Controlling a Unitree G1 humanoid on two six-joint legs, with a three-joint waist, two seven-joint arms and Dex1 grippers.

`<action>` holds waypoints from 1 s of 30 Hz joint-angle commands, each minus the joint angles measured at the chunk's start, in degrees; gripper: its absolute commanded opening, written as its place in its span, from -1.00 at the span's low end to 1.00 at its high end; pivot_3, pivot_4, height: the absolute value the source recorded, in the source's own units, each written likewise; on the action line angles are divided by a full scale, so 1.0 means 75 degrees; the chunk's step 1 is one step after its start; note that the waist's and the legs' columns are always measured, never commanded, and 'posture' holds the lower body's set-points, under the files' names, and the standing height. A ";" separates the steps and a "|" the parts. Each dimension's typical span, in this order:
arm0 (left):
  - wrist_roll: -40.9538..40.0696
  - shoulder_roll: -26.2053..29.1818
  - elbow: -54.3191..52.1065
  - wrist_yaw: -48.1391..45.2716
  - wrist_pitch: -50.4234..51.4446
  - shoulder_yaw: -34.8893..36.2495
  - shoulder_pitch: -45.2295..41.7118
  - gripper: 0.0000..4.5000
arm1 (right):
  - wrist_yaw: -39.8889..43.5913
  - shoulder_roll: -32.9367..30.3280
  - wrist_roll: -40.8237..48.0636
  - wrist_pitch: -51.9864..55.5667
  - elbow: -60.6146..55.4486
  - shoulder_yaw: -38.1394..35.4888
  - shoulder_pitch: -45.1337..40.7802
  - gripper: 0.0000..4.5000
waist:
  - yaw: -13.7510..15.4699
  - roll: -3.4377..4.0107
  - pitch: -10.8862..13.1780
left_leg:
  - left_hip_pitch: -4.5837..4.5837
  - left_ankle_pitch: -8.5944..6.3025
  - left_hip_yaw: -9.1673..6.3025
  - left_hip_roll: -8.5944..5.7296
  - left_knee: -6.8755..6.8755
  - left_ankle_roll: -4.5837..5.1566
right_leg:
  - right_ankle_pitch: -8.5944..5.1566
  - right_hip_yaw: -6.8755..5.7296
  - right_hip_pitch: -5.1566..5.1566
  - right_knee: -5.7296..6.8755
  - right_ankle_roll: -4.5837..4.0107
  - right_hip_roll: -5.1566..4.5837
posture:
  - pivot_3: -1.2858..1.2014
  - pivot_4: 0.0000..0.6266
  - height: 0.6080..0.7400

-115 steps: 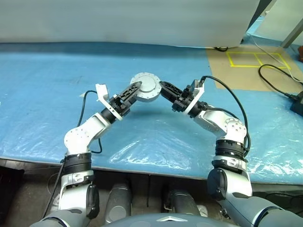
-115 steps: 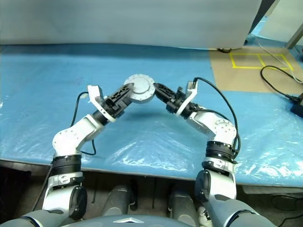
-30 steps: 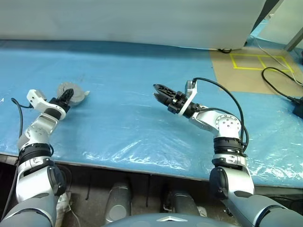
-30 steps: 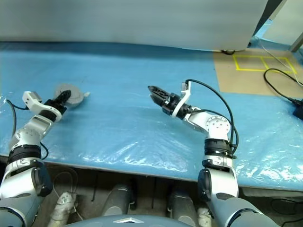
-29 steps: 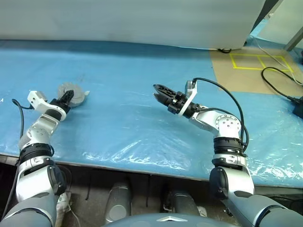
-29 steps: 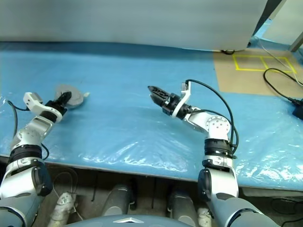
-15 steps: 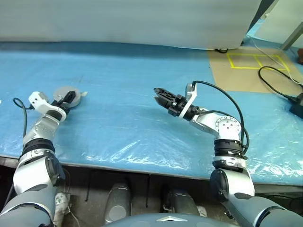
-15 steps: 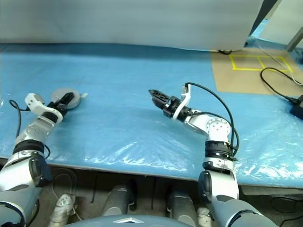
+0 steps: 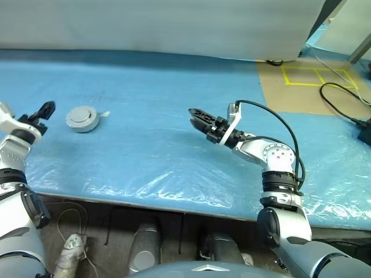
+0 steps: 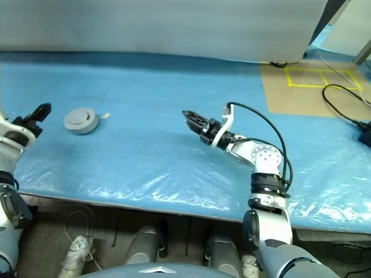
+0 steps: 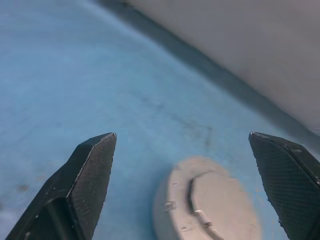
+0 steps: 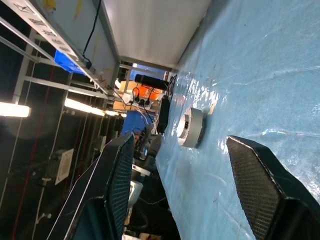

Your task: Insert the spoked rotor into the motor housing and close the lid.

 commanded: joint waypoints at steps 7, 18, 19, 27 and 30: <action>-0.0335 -0.1103 -0.4651 -0.1293 0.2053 -0.1985 0.0692 0.99 | 0.1817 -0.1270 -0.1976 -0.1540 -0.1243 0.1221 0.0404 0.37 | -0.0112 -0.0001 -0.0001 | 0.0000 0.0000 0.0008 -0.0004 0.0004 0.0001 | 0.0003 0.0001 0.0003 0.0000 0.0004 -0.0004 | 0.03 -0.52 1.00; 0.1286 -0.2120 -0.5901 -0.1683 0.0898 -0.4335 0.2435 0.99 | 0.2927 -0.1662 -0.4424 -0.3725 -0.1201 0.2706 0.1331 0.37 | -0.0253 -0.0001 -0.0001 | -0.0002 0.0014 0.0004 0.0010 0.0004 0.0034 | -0.0007 0.0002 -0.0003 0.0000 -0.0013 0.0015 | 0.03 -0.52 1.00; 0.1429 -0.2237 -0.5874 -0.1607 0.0747 -0.4400 0.2502 0.99 | 0.2895 -0.1564 -0.4465 -0.3806 -0.1181 0.2674 0.1367 0.37 | -0.0254 -0.0001 -0.0001 | -0.0002 0.0014 0.0003 0.0010 0.0009 0.0034 | -0.0012 0.0002 0.0000 0.0001 -0.0022 0.0014 | 0.03 -0.52 1.00; 0.1418 -0.2752 -0.6227 -0.1429 0.0722 -0.4270 0.2487 0.99 | 0.2929 -0.1346 -0.4694 -0.3949 -0.1296 0.2521 0.1372 0.37 | -0.0259 0.0000 -0.0002 | 0.0003 0.0015 0.0003 0.0012 0.0027 0.0041 | -0.0024 0.0003 0.0009 0.0002 -0.0044 0.0012 | 0.03 -0.52 1.00; 0.1357 -0.2748 -0.6223 -0.1406 0.0764 -0.4141 0.2385 0.99 | 0.2931 -0.1342 -0.4608 -0.3894 -0.1162 0.2333 0.1206 0.37 | -0.0260 0.0000 -0.0001 | 0.0001 0.0015 0.0003 0.0011 0.0027 0.0042 | -0.0025 0.0003 0.0008 0.0002 -0.0044 0.0012 | 0.03 -0.52 1.00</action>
